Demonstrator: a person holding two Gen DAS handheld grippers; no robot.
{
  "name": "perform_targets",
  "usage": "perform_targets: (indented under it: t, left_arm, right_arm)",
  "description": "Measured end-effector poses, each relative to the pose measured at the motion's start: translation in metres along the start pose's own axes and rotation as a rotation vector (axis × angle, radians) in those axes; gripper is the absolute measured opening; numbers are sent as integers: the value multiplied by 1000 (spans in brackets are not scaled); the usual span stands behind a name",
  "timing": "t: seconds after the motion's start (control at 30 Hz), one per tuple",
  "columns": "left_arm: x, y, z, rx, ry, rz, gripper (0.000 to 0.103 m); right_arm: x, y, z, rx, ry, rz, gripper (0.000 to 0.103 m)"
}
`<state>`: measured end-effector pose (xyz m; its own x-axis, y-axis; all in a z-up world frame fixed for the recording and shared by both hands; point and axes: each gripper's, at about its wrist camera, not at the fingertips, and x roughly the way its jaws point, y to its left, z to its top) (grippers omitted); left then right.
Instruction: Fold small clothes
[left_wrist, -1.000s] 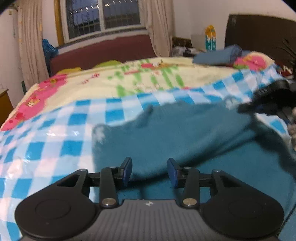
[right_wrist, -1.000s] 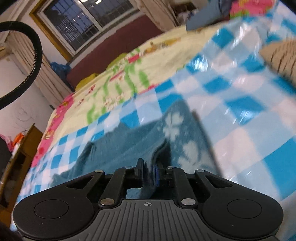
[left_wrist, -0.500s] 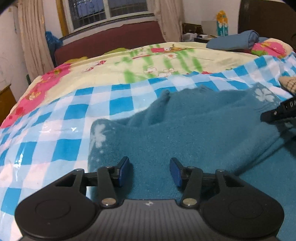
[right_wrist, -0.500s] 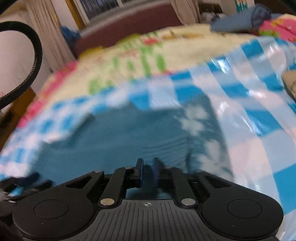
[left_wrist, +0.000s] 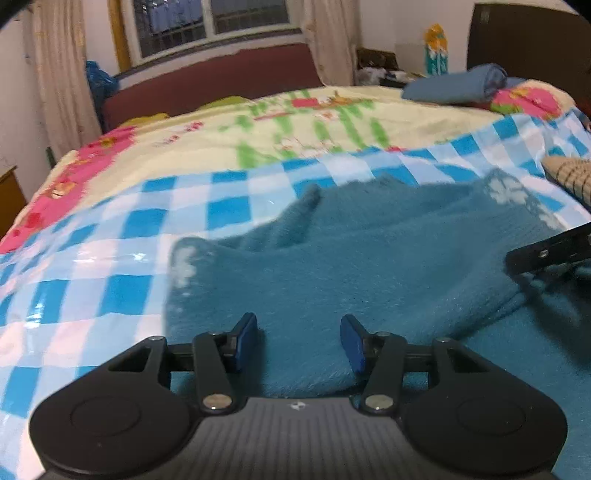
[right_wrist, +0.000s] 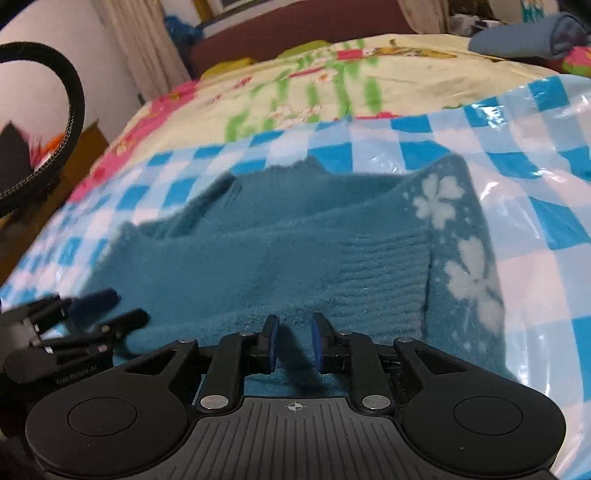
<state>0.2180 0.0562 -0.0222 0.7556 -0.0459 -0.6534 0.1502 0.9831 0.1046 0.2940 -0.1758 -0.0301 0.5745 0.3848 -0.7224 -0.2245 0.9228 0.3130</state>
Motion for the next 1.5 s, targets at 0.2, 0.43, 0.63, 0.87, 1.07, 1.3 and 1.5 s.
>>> perform_targets:
  t: [0.2, 0.43, 0.63, 0.87, 1.07, 1.3, 1.5]
  left_arm:
    - [-3, 4, -12, -15, 41, 13, 56]
    - [-33, 4, -15, 5, 42, 3, 56]
    - [-84, 11, -45, -54, 57, -33, 56]
    - [-156, 12, -91, -78, 107, -60, 56]
    - [-190, 13, -118, -96, 151, -53, 65]
    - [-202, 7, -140, -108, 215, -72, 65]
    - [-207, 12, -140, -139, 208, -28, 65]
  right_arm:
    - [-7, -2, -8, -6, 30, -22, 26]
    - [-37, 3, -23, -14, 1, -12, 27]
    - [-80, -8, -51, 14, 25, 0, 27]
    - [-152, -20, -109, 52, 67, 7, 27]
    - [-188, -27, -145, 75, 130, -19, 28]
    - [-204, -36, -174, 112, 172, -47, 32]
    - [-215, -40, -182, 130, 161, -66, 35]
